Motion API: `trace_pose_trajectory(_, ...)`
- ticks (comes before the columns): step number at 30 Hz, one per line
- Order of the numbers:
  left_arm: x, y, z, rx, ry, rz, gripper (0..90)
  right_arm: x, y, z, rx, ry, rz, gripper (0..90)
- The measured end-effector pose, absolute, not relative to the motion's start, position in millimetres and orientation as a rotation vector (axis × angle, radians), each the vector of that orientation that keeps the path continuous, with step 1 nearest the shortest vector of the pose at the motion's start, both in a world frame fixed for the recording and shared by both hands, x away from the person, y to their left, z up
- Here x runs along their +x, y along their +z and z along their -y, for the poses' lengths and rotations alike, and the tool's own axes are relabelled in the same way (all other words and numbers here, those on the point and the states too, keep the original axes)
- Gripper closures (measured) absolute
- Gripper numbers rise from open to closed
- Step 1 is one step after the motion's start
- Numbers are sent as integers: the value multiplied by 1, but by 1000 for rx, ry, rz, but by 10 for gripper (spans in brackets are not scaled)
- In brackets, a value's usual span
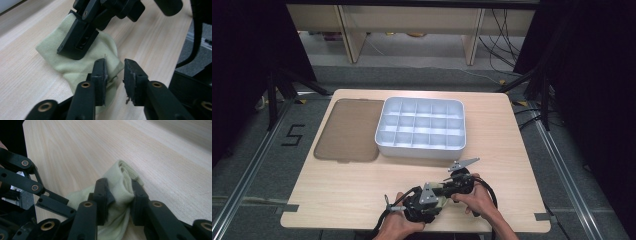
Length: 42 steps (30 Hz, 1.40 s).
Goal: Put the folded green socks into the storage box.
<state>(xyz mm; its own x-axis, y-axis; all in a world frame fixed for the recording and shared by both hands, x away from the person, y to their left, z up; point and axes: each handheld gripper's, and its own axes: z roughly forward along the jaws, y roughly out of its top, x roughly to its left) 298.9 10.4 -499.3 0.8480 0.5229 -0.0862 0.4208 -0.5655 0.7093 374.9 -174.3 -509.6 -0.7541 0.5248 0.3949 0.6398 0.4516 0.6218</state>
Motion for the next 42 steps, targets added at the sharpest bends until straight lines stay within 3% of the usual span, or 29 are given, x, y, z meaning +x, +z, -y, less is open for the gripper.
trace_pose_trajectory(6,294,-491,-23,2198,110,-732,528,376,-510,175,-1038,-1202,2528,736)
trace_pose_trajectory(15,282,-489,-62,2167,116,-810,394,374,-508,175,-1036,-1216,2539,751)
trace_pose_trajectory(25,280,-499,-107,2087,196,-975,372,366,-491,178,-997,-1331,2523,771)
trace_pose_trajectory(42,283,-502,-127,2100,266,-1012,308,360,-459,190,-960,-1483,2639,770)
